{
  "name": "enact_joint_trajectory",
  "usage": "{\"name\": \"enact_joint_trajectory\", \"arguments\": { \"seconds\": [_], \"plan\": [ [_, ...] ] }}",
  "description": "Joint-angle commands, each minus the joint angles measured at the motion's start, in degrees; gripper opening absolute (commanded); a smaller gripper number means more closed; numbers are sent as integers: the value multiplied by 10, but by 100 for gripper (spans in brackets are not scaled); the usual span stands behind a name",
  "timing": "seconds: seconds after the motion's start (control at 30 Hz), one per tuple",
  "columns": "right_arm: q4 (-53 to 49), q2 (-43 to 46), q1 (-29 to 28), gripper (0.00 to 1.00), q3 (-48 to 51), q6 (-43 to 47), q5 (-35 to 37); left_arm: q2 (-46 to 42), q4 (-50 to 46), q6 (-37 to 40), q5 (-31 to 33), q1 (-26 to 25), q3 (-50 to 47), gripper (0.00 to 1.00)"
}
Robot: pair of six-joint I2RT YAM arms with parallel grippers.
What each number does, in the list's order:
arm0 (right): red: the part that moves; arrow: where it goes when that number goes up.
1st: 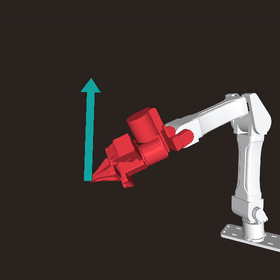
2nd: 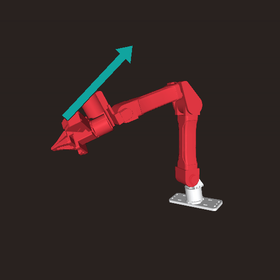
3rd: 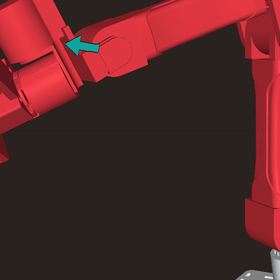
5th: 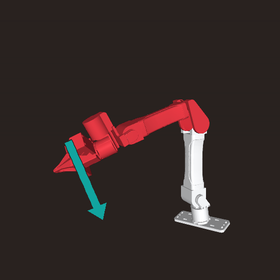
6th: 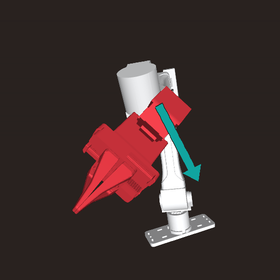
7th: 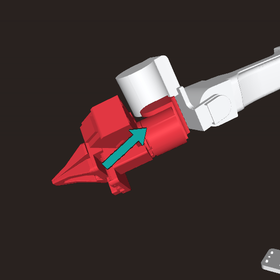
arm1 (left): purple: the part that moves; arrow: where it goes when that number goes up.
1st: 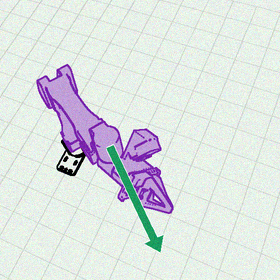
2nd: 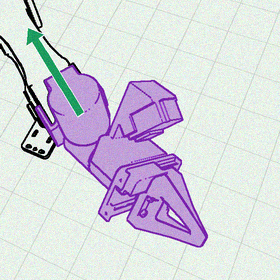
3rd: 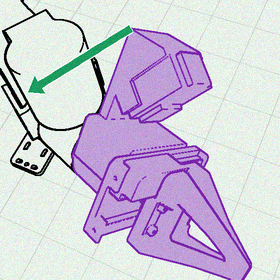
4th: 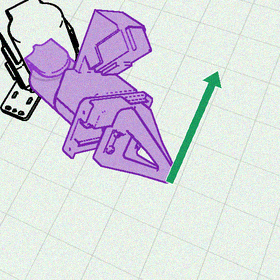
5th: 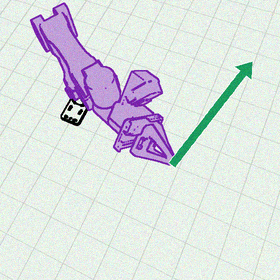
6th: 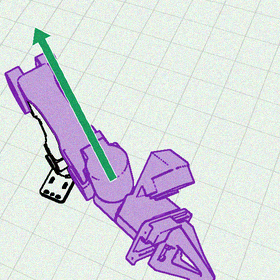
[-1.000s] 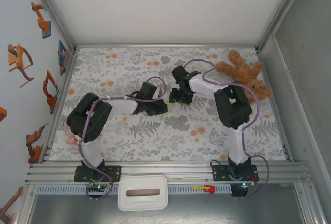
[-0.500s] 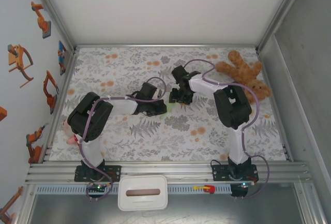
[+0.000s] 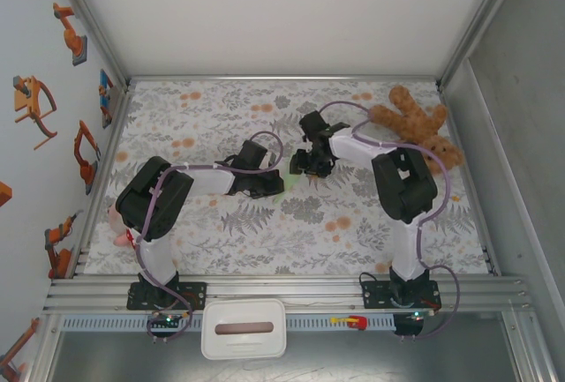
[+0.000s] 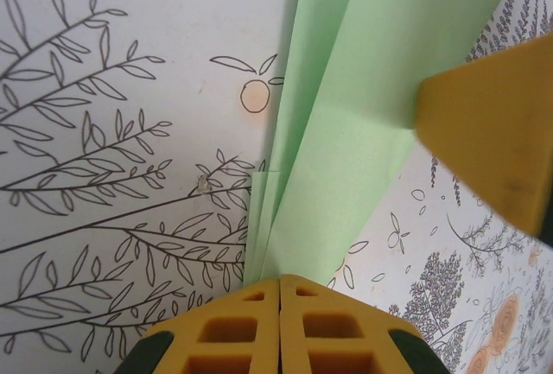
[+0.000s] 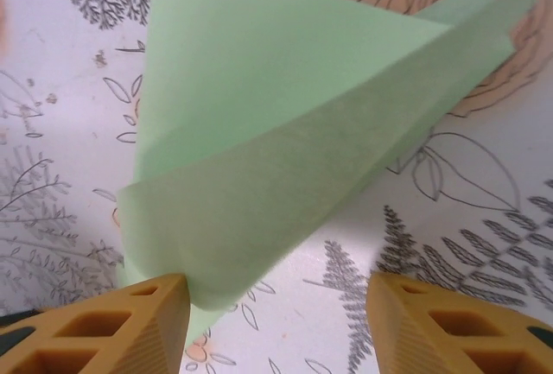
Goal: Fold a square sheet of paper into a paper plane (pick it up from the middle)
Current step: Fold the wing for the fifth time at the center of the table.
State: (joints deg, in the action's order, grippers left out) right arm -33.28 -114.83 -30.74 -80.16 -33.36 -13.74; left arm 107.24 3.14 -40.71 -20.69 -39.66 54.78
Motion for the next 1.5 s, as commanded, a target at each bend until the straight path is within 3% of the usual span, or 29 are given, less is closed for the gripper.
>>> {"name": "enact_joint_trajectory", "arguments": {
  "seconds": [0.0, 0.13, 0.27, 0.47, 1.13, 1.47],
  "plan": [
    [48, 64, 7, 56, 29, 29, -32, 27, -51, -7, 13, 2, -1, 8],
    [117, 85, 7, 46, 84, 21, -95, 27, -50, -9, 11, 3, 1, 8],
    [175, 78, 1, 29, 107, 10, -158, 23, -51, -10, 11, 2, 0, 8],
    [192, 41, -5, 19, 92, 3, -178, 20, -50, -11, 12, 3, 0, 8],
    [122, -44, -3, 13, 44, 1, -100, -4, -45, -21, 7, 8, -8, 8],
    [89, -64, -3, 11, 34, -2, -86, -49, -5, -27, -50, 7, 6, 13]
  ]
}}
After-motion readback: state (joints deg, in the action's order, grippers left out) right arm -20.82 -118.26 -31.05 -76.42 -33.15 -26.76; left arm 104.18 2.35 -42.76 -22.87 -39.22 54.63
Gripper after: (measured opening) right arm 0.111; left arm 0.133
